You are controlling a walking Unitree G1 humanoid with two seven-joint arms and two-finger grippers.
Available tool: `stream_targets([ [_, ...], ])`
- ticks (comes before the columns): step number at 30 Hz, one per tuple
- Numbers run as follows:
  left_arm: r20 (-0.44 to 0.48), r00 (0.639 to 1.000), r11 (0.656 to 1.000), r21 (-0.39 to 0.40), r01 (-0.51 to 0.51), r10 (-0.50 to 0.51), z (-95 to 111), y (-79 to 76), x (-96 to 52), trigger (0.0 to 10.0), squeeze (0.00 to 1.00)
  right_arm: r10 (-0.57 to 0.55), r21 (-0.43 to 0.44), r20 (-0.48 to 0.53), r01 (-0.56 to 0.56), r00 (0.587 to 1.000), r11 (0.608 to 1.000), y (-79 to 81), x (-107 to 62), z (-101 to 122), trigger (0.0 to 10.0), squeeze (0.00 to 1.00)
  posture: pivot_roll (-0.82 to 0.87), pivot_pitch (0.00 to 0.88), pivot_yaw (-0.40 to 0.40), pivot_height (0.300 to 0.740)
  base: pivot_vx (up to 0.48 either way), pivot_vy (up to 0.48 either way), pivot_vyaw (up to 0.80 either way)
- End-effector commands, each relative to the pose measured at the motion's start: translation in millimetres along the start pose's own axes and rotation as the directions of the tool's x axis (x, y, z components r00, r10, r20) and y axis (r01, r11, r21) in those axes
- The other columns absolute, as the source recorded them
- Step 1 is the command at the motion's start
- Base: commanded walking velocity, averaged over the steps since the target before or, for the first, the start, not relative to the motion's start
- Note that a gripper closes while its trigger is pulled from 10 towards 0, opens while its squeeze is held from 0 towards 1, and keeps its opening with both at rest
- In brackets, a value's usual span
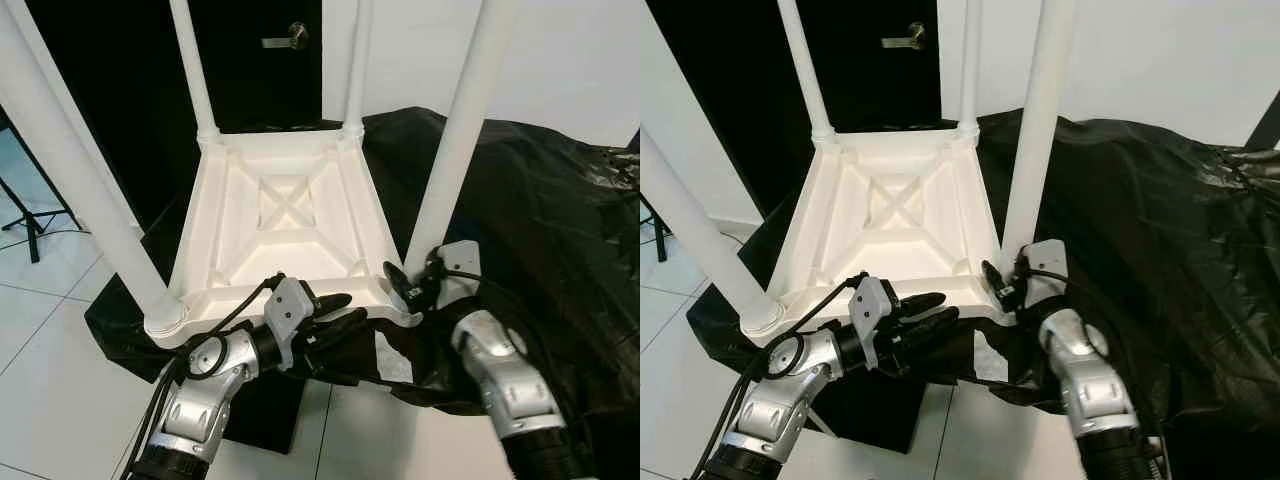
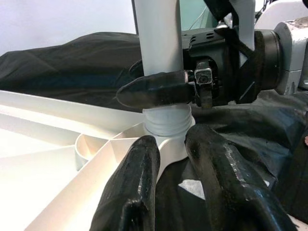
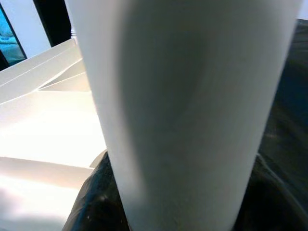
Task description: Building children table
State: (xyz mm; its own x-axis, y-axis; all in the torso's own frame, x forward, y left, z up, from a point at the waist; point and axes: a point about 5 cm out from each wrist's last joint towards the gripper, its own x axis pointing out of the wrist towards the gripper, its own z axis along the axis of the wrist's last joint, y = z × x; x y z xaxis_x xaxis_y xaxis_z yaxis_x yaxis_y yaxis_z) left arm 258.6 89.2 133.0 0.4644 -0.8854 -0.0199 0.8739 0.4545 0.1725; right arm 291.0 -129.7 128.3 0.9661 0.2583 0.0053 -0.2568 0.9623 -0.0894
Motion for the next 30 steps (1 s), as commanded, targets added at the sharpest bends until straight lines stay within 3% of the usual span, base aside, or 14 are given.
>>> stream_targets([
  [1, -0.019, 0.998, 0.998, 0.002, -0.058, 0.058, -1.5, 4.1, -1.4, 10.0, 0.0, -0.058, -0.018, -0.088, 0.056, 0.994, 0.998, 4.6, -1.8, -16.4, 0.0, 0.0, -0.05, 0.0, 0.007, 0.74, 0.0, 0.0, 0.0],
  [4, -0.016, 0.998, 0.998, 0.003, -0.062, 0.062, -0.5, 5.9, -0.9, 10.0, 0.0, -0.13, 0.011, -0.078, 0.131, 0.988, 0.991, 17.9, 0.4, -14.0, 0.0, 0.0, -0.05, 0.0, 0.012, 0.74, 0.0, 0.0, 0.0],
  [7, -0.014, 0.998, 0.998, 0.002, -0.063, 0.063, 0.0, 6.3, -0.6, 10.0, 0.0, -0.13, 0.034, -0.055, 0.132, 0.99, 0.991, 22.5, 0.9, -10.2, 0.0, 0.0, -0.05, 0.0, 0.02, 0.74, 0.0, 0.0, 0.0],
  [8, -0.014, 0.998, 0.998, 0.003, -0.059, 0.059, 0.2, 6.1, -0.3, 10.0, 0.0, -0.116, 0.035, -0.039, 0.117, 0.993, 0.993, 22.0, 0.7, -8.2, 6.8, 0.0, -0.06, 0.0, 0.02, 0.74, 0.0, 0.0, 0.0],
  [11, -0.014, 0.998, 0.998, 0.005, -0.055, 0.055, 0.4, 5.9, -0.1, 10.0, 0.0, -0.109, 0.033, -0.03, 0.11, 0.994, 0.993, 21.5, 0.4, -6.8, 6.8, 0.0, -0.06, 0.0, 0.02, 0.74, 0.0, 0.0, 0.0],
  [12, -0.015, 0.998, 0.999, 0.004, -0.054, 0.054, 0.6, 6.1, 0.0, 10.0, 0.0, -0.107, 0.031, -0.032, 0.108, 0.994, 0.994, 20.6, 0.0, -6.7, 10.0, 0.0, -0.06, 0.0, 0.019, 0.74, 0.0, 0.0, 0.0],
  [15, -0.015, 0.998, 0.998, 0.005, -0.055, 0.055, 0.7, 6.8, 0.1, 10.0, 0.0, -0.113, 0.031, -0.03, 0.114, 0.993, 0.993, 19.4, -0.8, -6.2, 10.0, 0.0, -0.06, 0.0, 0.018, 0.74, 0.0, 0.0, 0.0],
  [16, -0.013, 0.998, 0.998, 0.007, -0.061, 0.061, 1.6, 8.2, 0.7, 10.0, 0.0, -0.117, 0.031, -0.032, 0.118, 0.993, 0.992, 13.5, -2.6, -5.9, 10.0, 1.0, -0.05, 0.0, 0.016, 0.74, 0.0, 0.0, 0.0],
  [19, -0.012, 0.998, 0.998, 0.008, -0.063, 0.063, 1.9, 8.3, 1.0, 10.0, 0.0, -0.115, 0.028, -0.027, 0.115, 0.993, 0.993, 10.0, -3.9, -5.2, 10.0, 1.0, -0.05, 0.0, 0.016, 0.74, 0.0, 0.0, 0.0],
  [28, -0.012, 0.997, 0.997, 0.012, -0.073, 0.074, 2.6, 10.1, -0.4, 10.0, 0.0, 0.152, -0.019, 0.032, -0.152, 0.988, 0.988, -14.7, -14.1, -2.2, 10.0, 1.0, -0.04, 0.0, 0.012, 0.74, 0.0, 0.0, 0.0],
  [29, -0.011, 0.997, 0.997, 0.013, -0.075, 0.075, 3.1, 10.9, -0.6, 10.0, 0.0, 0.191, -0.031, 0.032, -0.19, 0.981, 0.981, -17.8, -13.8, -1.6, 10.0, 0.7, -0.04, 0.0, 0.011, 0.74, 0.0, 0.0, 0.0],
  [30, -0.011, 0.997, 0.997, 0.017, -0.078, 0.078, 3.4, 11.9, -0.8, 10.0, 0.0, 0.246, -0.04, 0.03, -0.245, 0.969, 0.969, -21.5, -12.0, -0.3, 10.0, 0.0, -0.04, 0.0, 0.011, 0.74, 0.0, 0.0, 0.0],
])
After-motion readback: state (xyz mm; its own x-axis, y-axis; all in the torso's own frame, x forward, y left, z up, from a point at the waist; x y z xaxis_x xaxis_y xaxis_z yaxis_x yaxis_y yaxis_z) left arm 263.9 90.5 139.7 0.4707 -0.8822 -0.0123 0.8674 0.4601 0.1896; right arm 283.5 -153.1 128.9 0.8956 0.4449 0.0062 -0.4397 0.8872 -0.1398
